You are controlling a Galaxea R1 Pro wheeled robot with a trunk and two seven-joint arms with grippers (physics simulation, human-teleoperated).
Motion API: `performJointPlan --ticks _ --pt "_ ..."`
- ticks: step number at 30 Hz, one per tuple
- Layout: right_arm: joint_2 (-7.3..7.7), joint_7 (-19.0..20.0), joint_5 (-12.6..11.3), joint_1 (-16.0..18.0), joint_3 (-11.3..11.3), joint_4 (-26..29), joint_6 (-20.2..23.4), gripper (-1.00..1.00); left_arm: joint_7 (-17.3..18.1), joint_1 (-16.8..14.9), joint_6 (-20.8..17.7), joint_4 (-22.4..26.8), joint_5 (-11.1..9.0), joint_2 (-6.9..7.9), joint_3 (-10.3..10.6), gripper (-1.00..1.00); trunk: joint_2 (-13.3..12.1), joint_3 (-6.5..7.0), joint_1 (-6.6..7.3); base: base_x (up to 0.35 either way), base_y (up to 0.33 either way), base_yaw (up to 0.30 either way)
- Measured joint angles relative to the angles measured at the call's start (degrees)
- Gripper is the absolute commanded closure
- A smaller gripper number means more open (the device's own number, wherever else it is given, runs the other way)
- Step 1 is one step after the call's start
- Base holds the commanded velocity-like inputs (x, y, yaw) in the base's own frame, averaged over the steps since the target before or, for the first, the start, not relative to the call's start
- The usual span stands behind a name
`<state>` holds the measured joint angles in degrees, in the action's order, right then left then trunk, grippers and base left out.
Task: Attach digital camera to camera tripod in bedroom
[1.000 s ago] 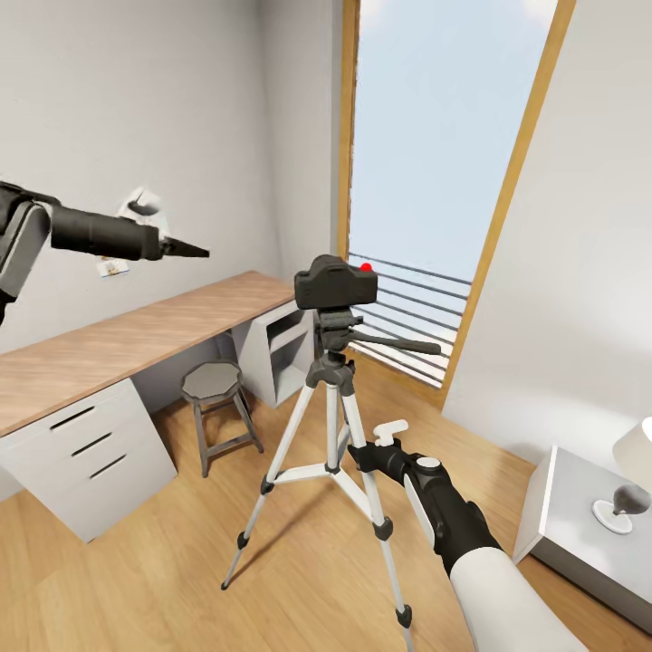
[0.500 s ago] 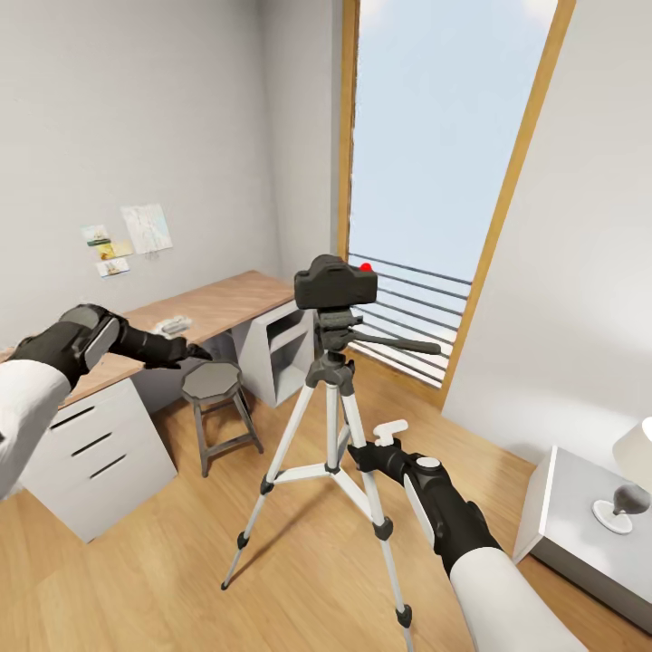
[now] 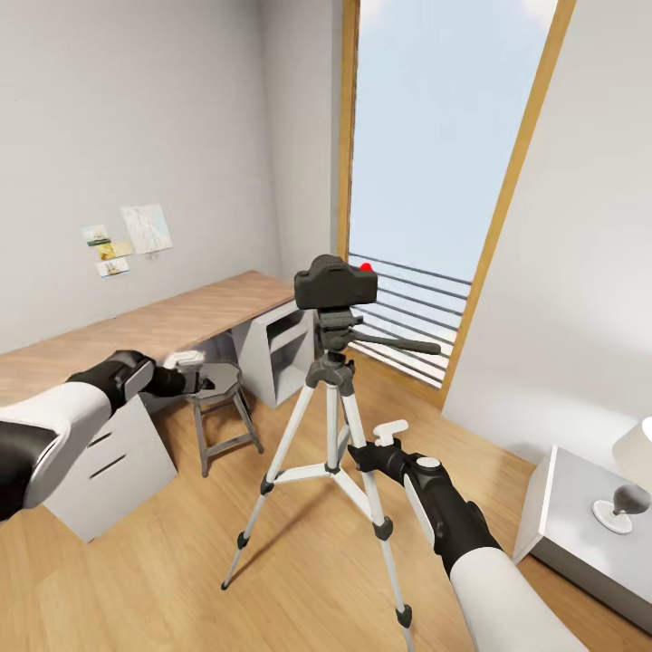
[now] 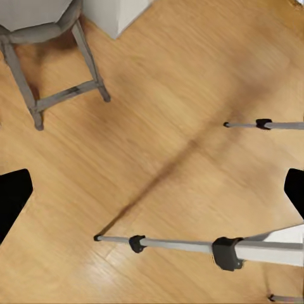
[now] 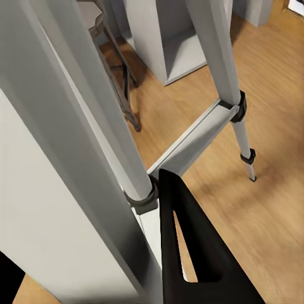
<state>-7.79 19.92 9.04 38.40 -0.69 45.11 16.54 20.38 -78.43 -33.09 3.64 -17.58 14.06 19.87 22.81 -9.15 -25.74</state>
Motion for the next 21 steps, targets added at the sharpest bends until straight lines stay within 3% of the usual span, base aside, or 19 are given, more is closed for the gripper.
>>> performJointPlan --ticks 2,4,7,8,9,13,21 --pt "0.00 0.0 0.0 0.0 0.0 0.0 0.0 1.00 -0.6 2.6 7.7 -1.8 -0.8 0.11 0.0 -1.00 0.0 -0.01 0.01 0.000 0.000 0.000" --pt "0.00 0.0 0.0 0.0 0.0 0.0 0.0 1.00 -0.8 5.1 11.8 -2.5 -2.4 0.39 -0.1 -1.00 0.0 -0.01 0.00 0.000 0.000 0.000" --pt "0.00 0.0 0.0 0.0 0.0 0.0 0.0 1.00 -0.8 8.4 15.6 -3.0 -6.0 0.95 -0.2 -1.00 0.0 0.00 0.00 0.000 0.000 0.000" --pt "0.00 0.0 0.0 0.0 0.0 0.0 0.0 1.00 -0.8 10.3 17.2 -3.2 -8.6 1.16 -0.1 -1.00 0.0 -0.01 0.01 0.000 0.000 0.000" --pt "0.00 0.0 0.0 0.0 0.0 0.0 0.0 1.00 -0.8 11.4 17.9 -3.3 -10.0 1.21 -0.2 -1.00 0.0 0.00 0.00 0.000 0.000 0.000" --pt "0.00 0.0 0.0 0.0 0.0 0.0 0.0 1.00 -1.0 16.7 21.6 -3.5 -14.4 1.12 0.0 -1.00 0.0 -0.01 0.01 0.000 0.000 0.000" --pt "0.01 0.0 0.0 0.0 0.0 0.0 0.0 1.00 -3.0 26.9 30.8 -3.6 -17.2 0.64 -0.1 -1.00 0.0 -0.01 0.00 0.000 0.000 0.000"
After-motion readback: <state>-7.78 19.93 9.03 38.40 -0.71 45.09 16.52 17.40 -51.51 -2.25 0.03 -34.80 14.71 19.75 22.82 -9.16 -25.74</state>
